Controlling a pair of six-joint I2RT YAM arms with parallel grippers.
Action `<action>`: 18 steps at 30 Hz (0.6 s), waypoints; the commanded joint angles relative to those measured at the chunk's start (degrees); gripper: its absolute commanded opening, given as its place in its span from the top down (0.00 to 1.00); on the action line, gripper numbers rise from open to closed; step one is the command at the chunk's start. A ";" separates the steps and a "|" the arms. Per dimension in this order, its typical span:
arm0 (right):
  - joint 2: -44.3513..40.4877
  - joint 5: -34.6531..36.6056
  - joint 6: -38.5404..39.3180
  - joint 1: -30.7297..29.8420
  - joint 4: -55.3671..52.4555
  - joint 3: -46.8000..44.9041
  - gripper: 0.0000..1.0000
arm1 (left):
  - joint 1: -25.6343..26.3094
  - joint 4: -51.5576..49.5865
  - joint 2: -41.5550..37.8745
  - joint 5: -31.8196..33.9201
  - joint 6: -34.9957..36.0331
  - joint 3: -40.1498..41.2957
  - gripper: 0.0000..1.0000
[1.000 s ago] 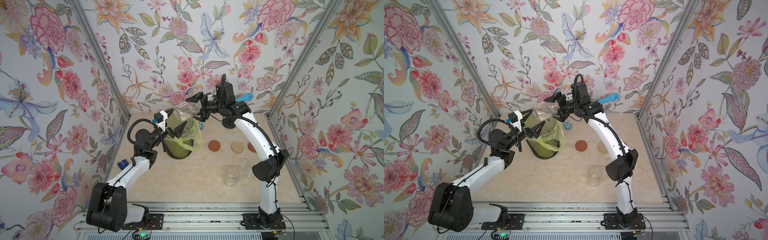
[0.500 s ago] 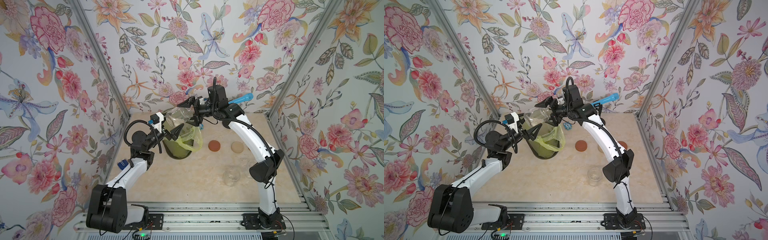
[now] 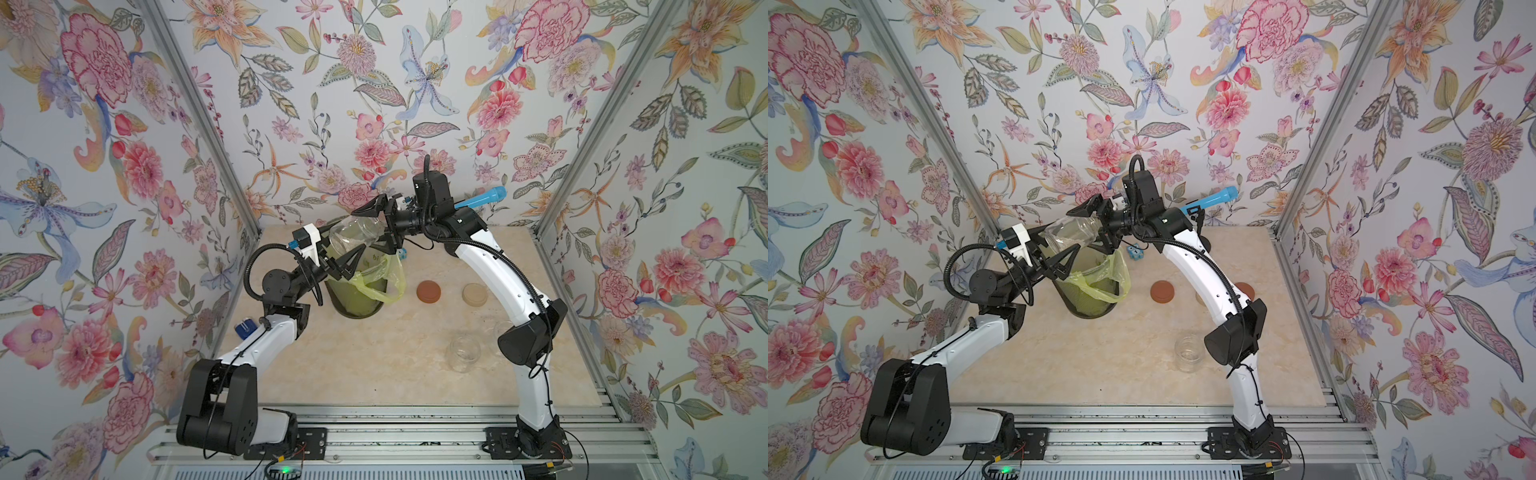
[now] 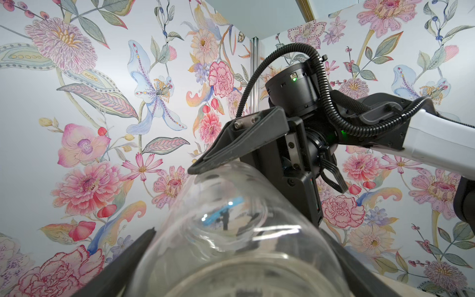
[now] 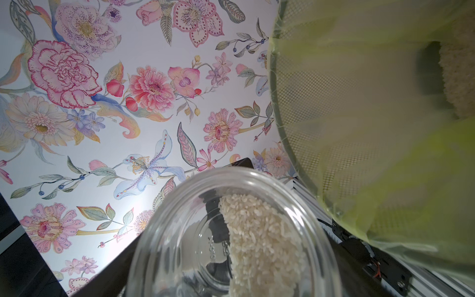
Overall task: Empty moldy rice from jars
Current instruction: Pour the moldy rice from the jar into the trash bin.
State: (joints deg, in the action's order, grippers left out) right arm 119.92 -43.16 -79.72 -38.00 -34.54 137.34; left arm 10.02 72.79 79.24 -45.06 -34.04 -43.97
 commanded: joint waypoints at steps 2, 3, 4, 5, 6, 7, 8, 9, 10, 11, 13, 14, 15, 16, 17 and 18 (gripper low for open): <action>0.30 -2.81 -0.35 -0.41 4.42 4.05 1.00 | -0.41 6.69 0.82 0.08 -3.66 0.81 0.06; 0.42 -2.88 -0.41 -0.51 4.40 4.20 1.00 | -0.36 6.73 0.85 0.32 -3.58 0.81 0.07; 0.46 -2.90 -0.49 -0.41 4.43 4.25 1.00 | -0.36 6.73 0.76 0.62 -3.53 0.89 0.07; 0.52 -2.98 -0.44 -0.42 4.40 4.18 1.00 | -0.38 6.78 0.66 0.97 -3.55 0.96 0.08; 0.62 -3.07 -0.49 -0.42 4.42 4.17 1.00 | -0.37 6.67 0.50 1.21 -3.49 0.98 0.09; 0.62 -3.14 -0.47 -0.55 4.41 4.07 1.00 | -0.41 6.43 0.35 1.45 -3.25 0.98 0.09; 0.67 -3.12 -0.52 -0.56 4.40 4.08 1.00 | -0.37 5.87 0.14 1.84 -2.86 0.97 0.11; 0.65 -3.16 -0.36 -0.54 4.45 4.08 1.00 | -0.36 5.17 -0.18 2.37 -2.37 0.98 0.13; 0.66 -3.16 -0.39 -0.53 4.40 4.08 1.00 | -0.36 4.36 -0.39 2.77 -1.90 0.99 0.15; 0.66 -3.15 -0.31 -0.54 4.40 4.08 1.00 | -0.33 3.55 -0.66 3.19 -1.44 0.99 0.19; 0.68 -3.32 -0.11 -0.51 4.40 3.91 1.00 | -0.38 2.63 -1.02 4.11 -1.03 1.01 0.34; 0.66 -3.34 -0.22 -0.52 4.40 3.81 1.00 | -0.32 2.62 -1.10 4.59 -1.11 1.12 0.45; 0.62 -3.39 -0.08 -0.51 4.42 3.81 1.00 | -0.38 2.68 -1.11 4.87 -1.18 1.09 0.55; 0.74 -3.35 -0.10 -0.53 4.40 3.79 1.00 | -0.38 2.77 -1.09 4.96 -1.27 1.16 0.65; 0.70 -3.41 0.02 -0.50 4.40 3.82 1.00 | -0.38 2.87 -1.00 5.09 -1.46 1.13 0.77; 0.70 -3.42 0.05 -0.41 4.40 3.84 1.00 | -0.37 2.92 -0.99 5.21 -1.62 1.10 0.85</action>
State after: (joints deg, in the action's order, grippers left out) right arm 120.57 -44.03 -79.79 -38.28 -34.26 138.82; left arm 10.07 74.98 79.44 -43.09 -34.92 -43.40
